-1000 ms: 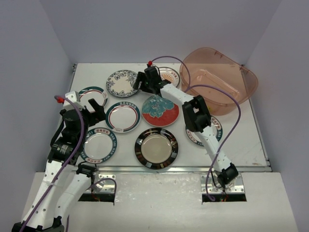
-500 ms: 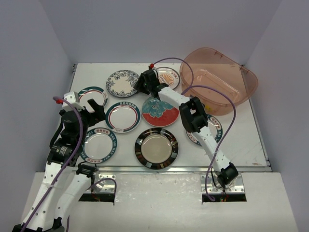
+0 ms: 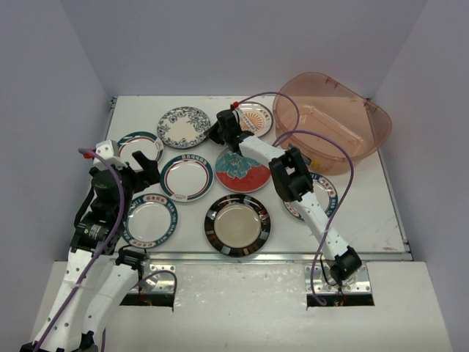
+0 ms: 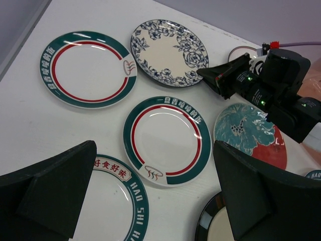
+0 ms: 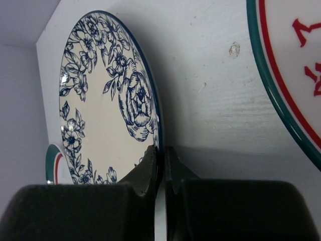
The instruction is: Place the plates into the plastic bin on the countertop
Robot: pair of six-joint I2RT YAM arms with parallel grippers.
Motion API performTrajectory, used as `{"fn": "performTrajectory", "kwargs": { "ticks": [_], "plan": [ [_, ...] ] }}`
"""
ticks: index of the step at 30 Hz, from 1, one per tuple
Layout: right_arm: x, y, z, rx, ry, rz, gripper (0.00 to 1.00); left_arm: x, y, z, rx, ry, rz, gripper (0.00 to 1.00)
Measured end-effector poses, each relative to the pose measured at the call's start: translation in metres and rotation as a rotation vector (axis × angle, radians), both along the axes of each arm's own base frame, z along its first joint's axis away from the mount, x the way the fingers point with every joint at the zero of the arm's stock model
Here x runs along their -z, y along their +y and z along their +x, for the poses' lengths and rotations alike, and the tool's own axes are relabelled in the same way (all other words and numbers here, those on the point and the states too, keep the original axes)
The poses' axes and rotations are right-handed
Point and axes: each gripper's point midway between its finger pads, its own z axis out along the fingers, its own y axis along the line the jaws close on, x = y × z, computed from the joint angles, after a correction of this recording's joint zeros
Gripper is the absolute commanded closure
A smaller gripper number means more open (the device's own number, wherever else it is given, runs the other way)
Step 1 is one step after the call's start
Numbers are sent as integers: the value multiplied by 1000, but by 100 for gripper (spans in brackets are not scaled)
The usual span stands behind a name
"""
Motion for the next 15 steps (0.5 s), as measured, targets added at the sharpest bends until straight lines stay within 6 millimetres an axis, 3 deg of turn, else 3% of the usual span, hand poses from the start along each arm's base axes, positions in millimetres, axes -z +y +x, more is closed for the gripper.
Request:
{"fn": "performTrajectory", "kwargs": {
  "ticks": [9,15],
  "plan": [
    [-11,-8,-5,49,50,71,100,-1,-1,-1,5,-7,-1,0],
    [-29,-26,6,65,65,132,100,-1,-1,-1,5,-8,-2,0]
  ]
}}
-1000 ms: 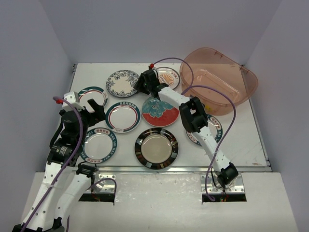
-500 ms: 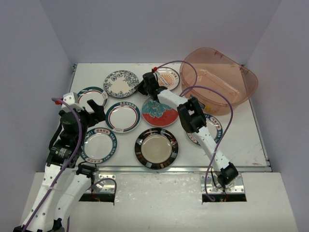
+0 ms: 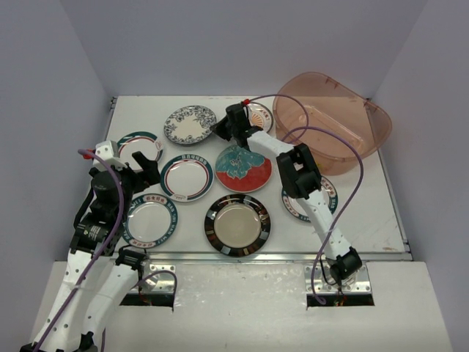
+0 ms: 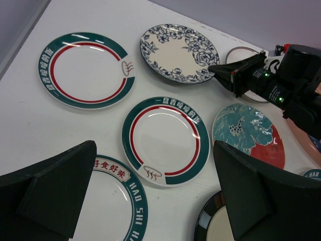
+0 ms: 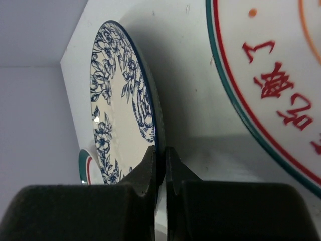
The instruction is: Place the plates into the plastic bin on the countertop
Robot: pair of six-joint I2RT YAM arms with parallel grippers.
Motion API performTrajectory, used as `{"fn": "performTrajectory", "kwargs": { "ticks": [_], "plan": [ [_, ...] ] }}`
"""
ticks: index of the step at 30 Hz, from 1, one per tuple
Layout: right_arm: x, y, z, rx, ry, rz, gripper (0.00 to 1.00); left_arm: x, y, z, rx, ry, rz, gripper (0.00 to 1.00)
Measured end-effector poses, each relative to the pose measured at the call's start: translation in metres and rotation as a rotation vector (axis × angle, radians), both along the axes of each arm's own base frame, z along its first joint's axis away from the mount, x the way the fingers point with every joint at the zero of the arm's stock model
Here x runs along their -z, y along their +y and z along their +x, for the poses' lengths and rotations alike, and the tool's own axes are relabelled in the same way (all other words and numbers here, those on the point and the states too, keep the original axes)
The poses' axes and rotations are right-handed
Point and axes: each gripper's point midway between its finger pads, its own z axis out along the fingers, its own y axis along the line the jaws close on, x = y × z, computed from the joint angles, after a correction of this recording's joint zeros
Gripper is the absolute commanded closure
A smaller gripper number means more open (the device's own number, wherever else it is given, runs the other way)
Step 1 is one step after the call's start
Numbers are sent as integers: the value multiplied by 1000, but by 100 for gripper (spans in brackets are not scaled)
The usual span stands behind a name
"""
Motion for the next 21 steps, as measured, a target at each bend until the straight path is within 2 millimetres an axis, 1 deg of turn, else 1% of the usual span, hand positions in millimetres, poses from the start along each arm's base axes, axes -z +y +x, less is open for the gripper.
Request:
{"fn": "performTrajectory", "kwargs": {
  "ticks": [3,6,10,12,15,19,21],
  "plan": [
    [-8,-19,8,25,10,24,100,0,0,0,2,-1,-1,0],
    [-18,-40,10,48,27,44,100,0,0,0,2,-2,-1,0],
    [-45,-67,14,71,24,67,100,-1,0,0,3,-2,-1,0],
    [-65,-74,15,66,8,99,100,-1,0,0,2,-2,-2,0],
    [-99,-79,12,49,-23,140,100,-1,0,0,2,-2,-1,0],
    [-154,-89,4,24,-86,187,100,-1,0,0,2,-2,-1,0],
    [-182,-96,-4,16,-119,206,100,-1,0,0,2,-3,-1,0]
  ]
}}
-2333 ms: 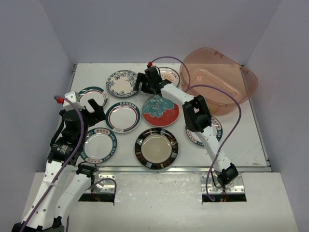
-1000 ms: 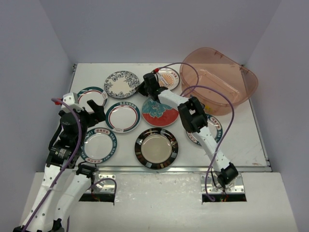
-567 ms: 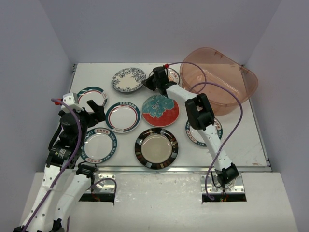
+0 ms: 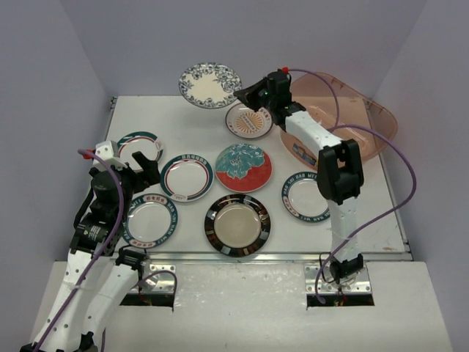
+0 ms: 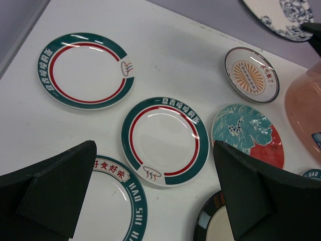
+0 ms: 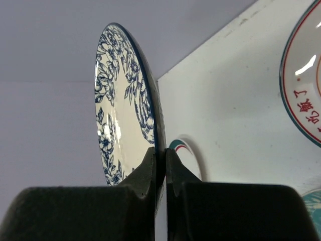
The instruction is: Place the plates into the plastic bin on the countertop
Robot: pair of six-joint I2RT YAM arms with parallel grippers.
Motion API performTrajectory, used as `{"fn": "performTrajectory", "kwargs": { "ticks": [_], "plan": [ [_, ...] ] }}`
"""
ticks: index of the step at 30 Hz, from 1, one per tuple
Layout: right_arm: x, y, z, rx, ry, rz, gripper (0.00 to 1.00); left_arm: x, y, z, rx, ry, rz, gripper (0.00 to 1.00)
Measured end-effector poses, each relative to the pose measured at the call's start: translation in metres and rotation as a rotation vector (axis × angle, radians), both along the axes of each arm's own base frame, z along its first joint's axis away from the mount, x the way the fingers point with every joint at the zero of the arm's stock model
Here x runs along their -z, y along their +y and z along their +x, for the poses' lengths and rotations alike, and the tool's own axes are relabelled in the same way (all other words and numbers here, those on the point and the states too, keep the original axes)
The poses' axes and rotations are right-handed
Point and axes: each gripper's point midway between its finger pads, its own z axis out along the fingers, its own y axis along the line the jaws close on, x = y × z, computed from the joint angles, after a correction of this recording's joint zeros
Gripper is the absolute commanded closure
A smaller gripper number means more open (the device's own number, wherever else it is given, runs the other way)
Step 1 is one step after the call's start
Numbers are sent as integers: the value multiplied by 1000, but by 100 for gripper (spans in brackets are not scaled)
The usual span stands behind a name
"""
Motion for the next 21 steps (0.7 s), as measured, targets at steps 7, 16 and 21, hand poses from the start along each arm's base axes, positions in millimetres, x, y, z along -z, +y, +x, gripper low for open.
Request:
{"fn": "performTrajectory", "kwargs": {
  "ticks": [7,16,21],
  "plan": [
    [-72,-26,1,-31,-100,34,100,0,0,0,0,0,0,0],
    [-55,-153,-68,135,31,-75,100,0,-1,0,5,0,-2,0],
    [-55,-266,-108,382,32,-112,100,0,-4,0,17,-2,-3,0]
  ]
}}
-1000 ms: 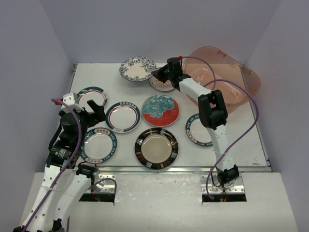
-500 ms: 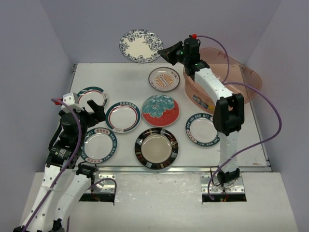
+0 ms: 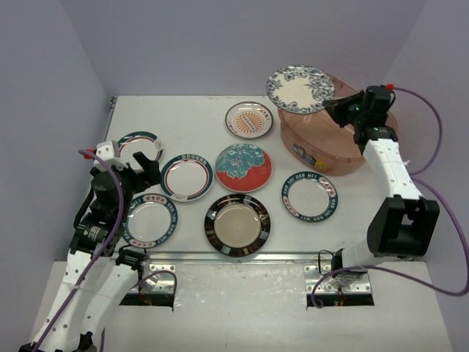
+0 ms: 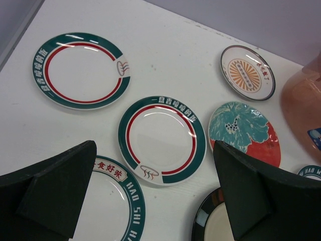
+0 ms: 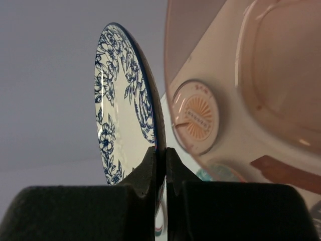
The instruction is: Place the plates into the plastic bin on the countertop
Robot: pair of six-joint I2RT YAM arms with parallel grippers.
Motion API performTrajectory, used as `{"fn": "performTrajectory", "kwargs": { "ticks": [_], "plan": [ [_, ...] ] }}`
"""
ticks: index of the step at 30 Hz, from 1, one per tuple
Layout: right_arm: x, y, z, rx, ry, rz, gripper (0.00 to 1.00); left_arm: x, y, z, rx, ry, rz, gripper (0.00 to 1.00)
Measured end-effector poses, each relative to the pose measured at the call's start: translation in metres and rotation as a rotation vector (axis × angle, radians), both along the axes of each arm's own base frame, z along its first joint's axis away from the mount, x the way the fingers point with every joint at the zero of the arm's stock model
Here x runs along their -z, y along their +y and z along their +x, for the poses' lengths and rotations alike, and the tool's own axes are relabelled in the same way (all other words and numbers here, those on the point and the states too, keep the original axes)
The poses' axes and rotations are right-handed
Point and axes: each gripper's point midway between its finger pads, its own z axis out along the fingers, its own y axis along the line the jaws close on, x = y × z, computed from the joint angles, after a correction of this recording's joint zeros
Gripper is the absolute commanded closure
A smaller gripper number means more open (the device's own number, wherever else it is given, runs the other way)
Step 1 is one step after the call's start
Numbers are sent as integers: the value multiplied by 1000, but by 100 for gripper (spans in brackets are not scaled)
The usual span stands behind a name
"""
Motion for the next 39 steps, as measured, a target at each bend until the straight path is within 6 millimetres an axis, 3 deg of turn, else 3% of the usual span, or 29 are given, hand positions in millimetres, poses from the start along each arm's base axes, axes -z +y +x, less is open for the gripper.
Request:
{"fn": "performTrajectory", "kwargs": {
  "ticks": [3,6,10,14,21,31,34,39],
  "plan": [
    [7,-49,-13,131,9,-24,100,-1,-2,-1,7,-4,-1,0],
    [24,-66,-16,190,43,-55,100,-1,-2,-1,10,-4,-1,0],
    [56,-57,-20,173,108,-74,100,-1,-3,-1,11,-5,-1,0],
    [84,-53,-12,168,151,-106,100,-2,-3,-1,12,-7,-2,0],
    [97,-70,-5,252,126,-145,100,-3,-5,-2,23,-13,-3,0],
    [154,-81,-30,375,185,-107,100,0,-6,-2,27,-8,-2,0],
    [160,-79,-31,398,177,-87,94,0,-7,-3,31,-8,-2,0],
    [166,-76,-20,398,172,-56,74,0,-8,-3,34,-8,-2,0]
  ]
}}
